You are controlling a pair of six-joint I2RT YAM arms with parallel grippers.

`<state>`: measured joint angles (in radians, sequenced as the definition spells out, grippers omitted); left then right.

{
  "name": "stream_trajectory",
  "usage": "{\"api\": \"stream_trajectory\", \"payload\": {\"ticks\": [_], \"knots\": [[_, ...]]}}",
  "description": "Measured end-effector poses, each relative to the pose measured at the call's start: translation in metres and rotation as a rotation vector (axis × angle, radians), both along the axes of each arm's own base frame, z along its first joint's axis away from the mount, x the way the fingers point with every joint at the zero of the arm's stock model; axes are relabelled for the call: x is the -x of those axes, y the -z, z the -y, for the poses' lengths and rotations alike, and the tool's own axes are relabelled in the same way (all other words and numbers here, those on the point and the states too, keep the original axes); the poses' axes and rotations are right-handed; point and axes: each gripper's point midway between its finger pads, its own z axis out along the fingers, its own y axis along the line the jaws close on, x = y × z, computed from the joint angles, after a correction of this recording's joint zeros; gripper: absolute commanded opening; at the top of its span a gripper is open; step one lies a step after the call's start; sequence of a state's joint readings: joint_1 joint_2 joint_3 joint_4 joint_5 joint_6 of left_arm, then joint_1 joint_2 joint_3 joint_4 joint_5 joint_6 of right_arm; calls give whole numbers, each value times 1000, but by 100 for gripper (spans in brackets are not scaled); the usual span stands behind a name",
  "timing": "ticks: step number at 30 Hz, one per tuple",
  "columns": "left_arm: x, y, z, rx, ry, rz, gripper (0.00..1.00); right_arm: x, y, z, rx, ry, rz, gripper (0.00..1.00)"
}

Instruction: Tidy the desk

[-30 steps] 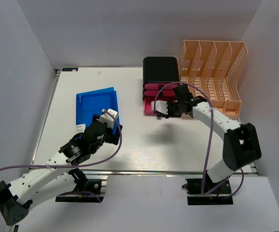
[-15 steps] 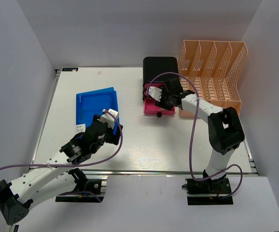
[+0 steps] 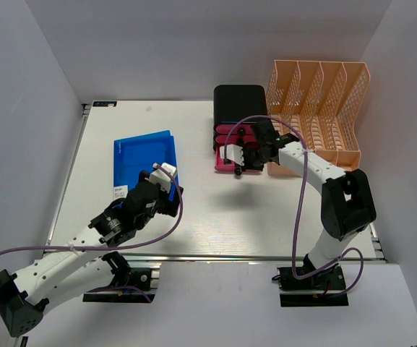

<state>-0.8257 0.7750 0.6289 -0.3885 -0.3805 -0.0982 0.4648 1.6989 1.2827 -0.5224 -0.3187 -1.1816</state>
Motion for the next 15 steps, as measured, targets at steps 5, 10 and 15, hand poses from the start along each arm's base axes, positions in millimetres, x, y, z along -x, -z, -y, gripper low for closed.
{"api": "stream_trajectory", "payload": {"ticks": [5, 10, 15], "knots": [[0, -1, 0, -1, 1, 2, 92, 26, 36, 11, 90, -78, -128, 0], [0, -1, 0, -2, 2, 3, 92, 20, 59, 26, 170, -26, -115, 0], [0, -1, 0, -2, 2, 3, 92, 0, 74, 34, 227, 60, -1, 0]]}}
